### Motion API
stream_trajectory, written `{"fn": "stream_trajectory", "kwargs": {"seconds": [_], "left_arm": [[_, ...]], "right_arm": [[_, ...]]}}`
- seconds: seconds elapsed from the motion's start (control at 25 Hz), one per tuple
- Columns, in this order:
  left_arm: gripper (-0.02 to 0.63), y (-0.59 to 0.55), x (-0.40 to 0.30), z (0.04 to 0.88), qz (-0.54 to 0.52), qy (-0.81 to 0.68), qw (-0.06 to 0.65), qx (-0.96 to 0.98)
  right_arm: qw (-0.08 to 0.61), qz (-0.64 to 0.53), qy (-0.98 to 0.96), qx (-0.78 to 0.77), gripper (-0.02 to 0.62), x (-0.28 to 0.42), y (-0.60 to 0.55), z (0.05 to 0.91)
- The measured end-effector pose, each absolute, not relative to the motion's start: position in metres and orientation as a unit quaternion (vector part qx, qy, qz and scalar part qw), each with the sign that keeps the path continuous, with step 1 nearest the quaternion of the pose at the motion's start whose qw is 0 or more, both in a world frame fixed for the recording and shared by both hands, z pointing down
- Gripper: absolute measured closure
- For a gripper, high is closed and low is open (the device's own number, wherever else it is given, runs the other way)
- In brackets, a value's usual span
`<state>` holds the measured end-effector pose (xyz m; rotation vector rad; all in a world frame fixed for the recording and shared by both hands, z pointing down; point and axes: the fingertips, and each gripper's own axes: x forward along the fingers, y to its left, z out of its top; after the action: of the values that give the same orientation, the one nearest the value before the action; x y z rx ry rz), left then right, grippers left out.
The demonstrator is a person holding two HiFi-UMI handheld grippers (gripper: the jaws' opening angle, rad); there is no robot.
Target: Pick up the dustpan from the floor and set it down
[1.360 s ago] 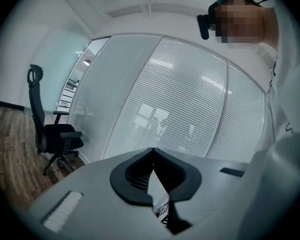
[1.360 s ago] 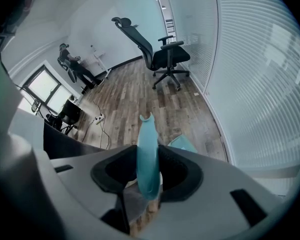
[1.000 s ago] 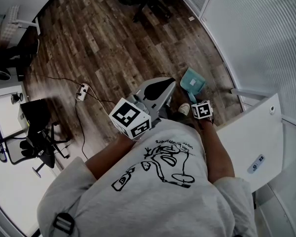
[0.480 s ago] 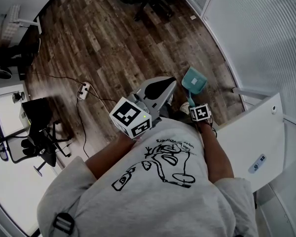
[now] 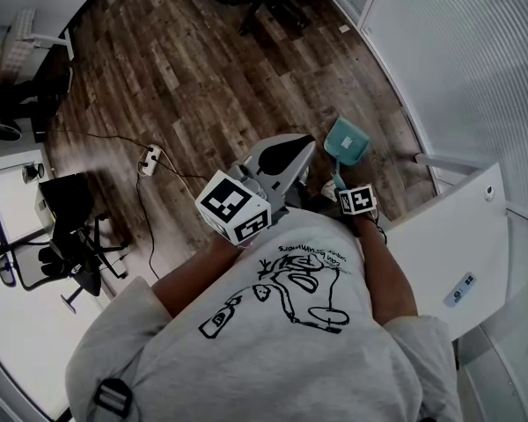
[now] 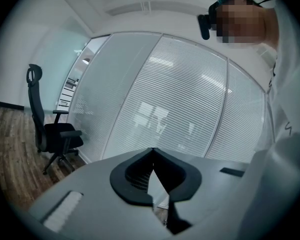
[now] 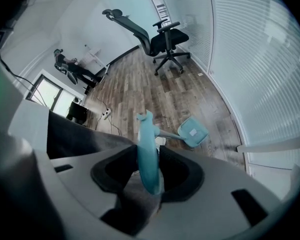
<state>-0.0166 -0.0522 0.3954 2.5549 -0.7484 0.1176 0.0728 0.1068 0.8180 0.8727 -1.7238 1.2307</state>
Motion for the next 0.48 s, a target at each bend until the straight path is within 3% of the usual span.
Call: {"fn": "stream_trajectory", "kwargs": {"seconds": [0.48], "left_arm": [[0.604,-0.056,-0.011,0.393,0.036,-0.269,0.233,0.934]], "right_arm": [[0.357,0.479,-0.705,0.383,0.449,0.084,0.077,0.792]]}}
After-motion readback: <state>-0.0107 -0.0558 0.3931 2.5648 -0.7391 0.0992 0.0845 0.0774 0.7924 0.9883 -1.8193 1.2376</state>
